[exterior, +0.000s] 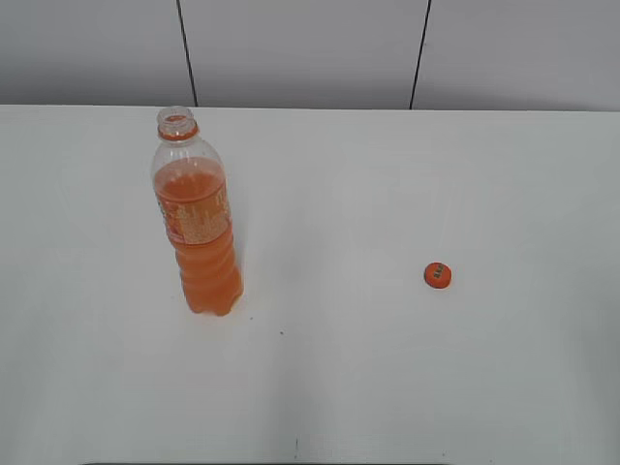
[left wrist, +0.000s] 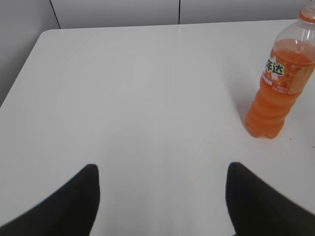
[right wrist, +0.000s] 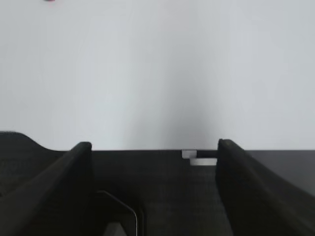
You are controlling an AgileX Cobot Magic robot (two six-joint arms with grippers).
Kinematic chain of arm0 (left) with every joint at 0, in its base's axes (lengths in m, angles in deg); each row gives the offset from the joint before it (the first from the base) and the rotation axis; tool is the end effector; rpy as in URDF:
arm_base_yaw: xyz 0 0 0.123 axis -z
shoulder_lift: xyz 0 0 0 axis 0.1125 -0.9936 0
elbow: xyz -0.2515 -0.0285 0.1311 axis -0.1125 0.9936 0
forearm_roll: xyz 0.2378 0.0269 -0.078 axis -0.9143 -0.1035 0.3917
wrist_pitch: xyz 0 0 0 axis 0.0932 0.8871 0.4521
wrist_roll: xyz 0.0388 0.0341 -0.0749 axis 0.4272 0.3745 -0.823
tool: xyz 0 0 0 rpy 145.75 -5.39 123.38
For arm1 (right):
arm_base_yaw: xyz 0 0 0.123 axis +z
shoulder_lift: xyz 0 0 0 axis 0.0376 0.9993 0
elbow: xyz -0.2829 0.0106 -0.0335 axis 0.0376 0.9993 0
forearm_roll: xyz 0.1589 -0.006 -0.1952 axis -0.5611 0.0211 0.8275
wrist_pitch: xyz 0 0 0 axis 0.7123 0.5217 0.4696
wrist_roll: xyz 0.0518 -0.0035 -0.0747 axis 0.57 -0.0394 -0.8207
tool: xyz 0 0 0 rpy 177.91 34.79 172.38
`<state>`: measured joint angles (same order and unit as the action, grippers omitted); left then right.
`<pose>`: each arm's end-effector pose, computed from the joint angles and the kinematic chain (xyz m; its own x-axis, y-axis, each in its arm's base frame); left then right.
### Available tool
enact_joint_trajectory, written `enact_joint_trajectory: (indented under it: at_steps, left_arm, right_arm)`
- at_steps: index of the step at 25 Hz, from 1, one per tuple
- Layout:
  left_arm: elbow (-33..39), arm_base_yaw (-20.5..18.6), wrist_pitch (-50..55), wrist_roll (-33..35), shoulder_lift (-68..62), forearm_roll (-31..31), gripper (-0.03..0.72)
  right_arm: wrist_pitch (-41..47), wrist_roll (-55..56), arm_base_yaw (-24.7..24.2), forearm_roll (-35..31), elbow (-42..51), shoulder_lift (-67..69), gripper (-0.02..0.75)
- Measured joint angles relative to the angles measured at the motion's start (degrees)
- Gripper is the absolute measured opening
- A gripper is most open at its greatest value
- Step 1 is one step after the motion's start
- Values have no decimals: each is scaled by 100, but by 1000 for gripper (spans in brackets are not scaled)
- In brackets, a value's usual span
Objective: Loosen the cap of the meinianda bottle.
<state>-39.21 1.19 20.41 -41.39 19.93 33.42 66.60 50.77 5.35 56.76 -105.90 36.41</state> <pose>-0.0105 -0.0066 0.2862 -0.4307 0.0216 -0.9022 -0.0103 0.9995 0.0288 0.0470 0.0026 0.2731 -0.7821 -0.0698 -0.6193 -0.0762 0.9970 -0.0162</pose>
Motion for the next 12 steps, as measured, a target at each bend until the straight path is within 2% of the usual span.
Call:
enact_joint_trajectory:
  at_steps: [9,12]
  left_arm:
    - [0,0,0,0,0,4,489]
    - [4,0,-2,0,6,11,489]
  right_arm:
    - [-209,0,0,0,135,-2080,582]
    - [-209,6,6,0,139,-2228,582]
